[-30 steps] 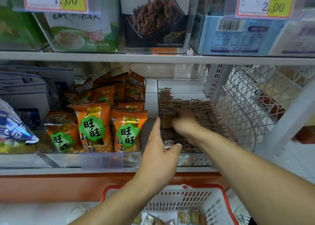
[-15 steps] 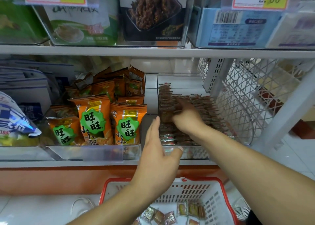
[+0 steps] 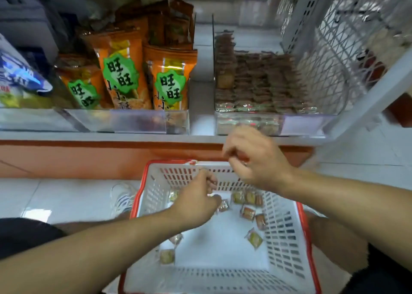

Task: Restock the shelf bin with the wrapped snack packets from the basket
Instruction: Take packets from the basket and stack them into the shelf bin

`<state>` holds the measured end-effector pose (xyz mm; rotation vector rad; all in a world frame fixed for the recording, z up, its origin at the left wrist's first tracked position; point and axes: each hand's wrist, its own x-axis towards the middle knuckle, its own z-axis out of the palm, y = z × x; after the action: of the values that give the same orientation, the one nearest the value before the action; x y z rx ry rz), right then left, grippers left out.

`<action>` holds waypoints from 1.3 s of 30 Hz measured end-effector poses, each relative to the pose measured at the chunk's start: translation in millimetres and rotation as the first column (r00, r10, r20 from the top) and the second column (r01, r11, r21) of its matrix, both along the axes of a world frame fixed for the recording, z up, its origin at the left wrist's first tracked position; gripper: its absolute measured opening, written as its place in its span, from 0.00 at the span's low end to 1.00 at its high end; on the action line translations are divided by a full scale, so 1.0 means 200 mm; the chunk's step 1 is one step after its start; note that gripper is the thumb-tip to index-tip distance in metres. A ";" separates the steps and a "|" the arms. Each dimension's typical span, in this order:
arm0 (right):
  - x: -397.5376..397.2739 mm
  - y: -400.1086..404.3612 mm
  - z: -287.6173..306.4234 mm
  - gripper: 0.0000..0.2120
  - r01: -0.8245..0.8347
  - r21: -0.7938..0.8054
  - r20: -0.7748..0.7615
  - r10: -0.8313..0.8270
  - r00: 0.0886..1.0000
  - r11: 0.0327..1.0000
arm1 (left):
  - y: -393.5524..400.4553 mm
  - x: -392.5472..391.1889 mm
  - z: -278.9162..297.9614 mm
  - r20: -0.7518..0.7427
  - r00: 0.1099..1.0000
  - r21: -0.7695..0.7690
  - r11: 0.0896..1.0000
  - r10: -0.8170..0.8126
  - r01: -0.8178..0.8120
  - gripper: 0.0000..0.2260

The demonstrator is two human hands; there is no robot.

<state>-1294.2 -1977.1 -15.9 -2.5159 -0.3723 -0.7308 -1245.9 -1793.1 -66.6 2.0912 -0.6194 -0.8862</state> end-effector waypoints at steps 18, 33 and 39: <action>-0.21 0.02 -1.46 0.42 0.664 -0.387 -0.837 -0.546 0.038 0.640 | 0.22 0.22 -1.11 0.033 0.983 0.675 0.729 -0.183 0.114 0.47; -0.15 0.16 -1.65 0.29 0.633 -0.239 -0.862 -0.461 0.211 0.736 | 0.04 0.28 -1.33 0.186 0.966 0.447 0.859 0.182 -0.248 0.15; -0.08 0.19 -1.64 0.24 0.584 -0.175 -0.910 -0.357 0.212 0.793 | 0.04 0.25 -1.35 0.129 0.927 0.544 0.757 0.351 -0.362 0.16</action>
<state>-1310.4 -1940.0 -343.0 -2.3471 0.9072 0.5648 -1196.0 -1784.3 -336.2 2.6243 0.0736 -0.8907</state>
